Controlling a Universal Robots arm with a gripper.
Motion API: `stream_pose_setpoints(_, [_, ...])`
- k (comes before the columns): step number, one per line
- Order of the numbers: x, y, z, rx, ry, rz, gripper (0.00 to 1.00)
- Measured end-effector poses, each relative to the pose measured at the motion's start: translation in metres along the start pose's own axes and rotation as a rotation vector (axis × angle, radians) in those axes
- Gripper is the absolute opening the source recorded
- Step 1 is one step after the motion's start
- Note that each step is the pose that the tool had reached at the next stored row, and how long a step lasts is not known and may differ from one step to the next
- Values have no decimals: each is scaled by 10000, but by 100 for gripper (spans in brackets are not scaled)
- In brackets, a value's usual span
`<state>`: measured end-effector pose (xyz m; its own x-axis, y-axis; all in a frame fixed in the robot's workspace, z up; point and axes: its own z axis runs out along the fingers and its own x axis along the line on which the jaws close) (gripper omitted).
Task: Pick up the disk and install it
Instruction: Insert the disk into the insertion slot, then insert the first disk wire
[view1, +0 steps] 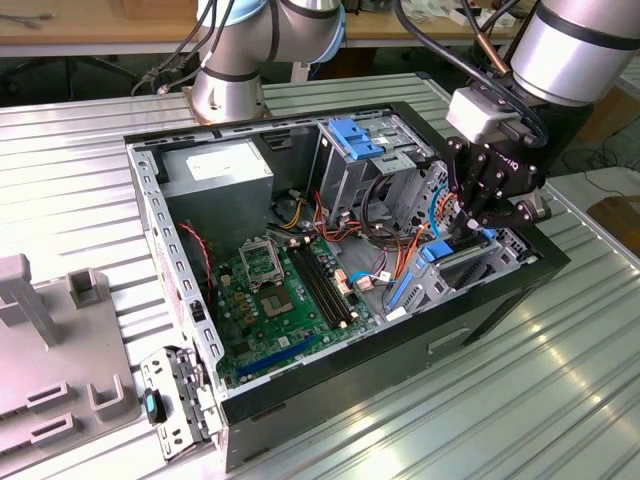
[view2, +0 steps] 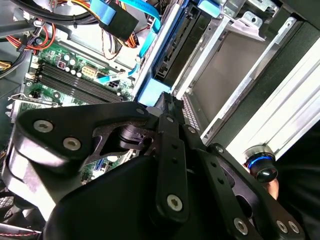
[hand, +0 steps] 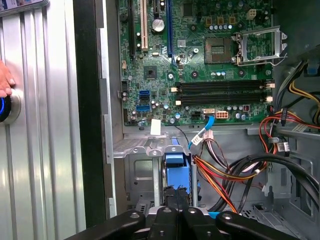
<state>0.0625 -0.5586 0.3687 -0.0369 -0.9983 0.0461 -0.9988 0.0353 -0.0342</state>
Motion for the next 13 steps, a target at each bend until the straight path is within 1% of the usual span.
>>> stream_pose_setpoints(8, [0,-2,0,0,0,0,11])
stream_pose_setpoints(10, [0,-18,1,0,0,-1,11])
stream_pose_setpoints(11, [-2,-53,2,1,0,0,11])
stream_pose_setpoints(12, [-10,-138,4,1,1,-1,11])
stream_pose_setpoints(13, [-22,-244,11,-1,0,1,11])
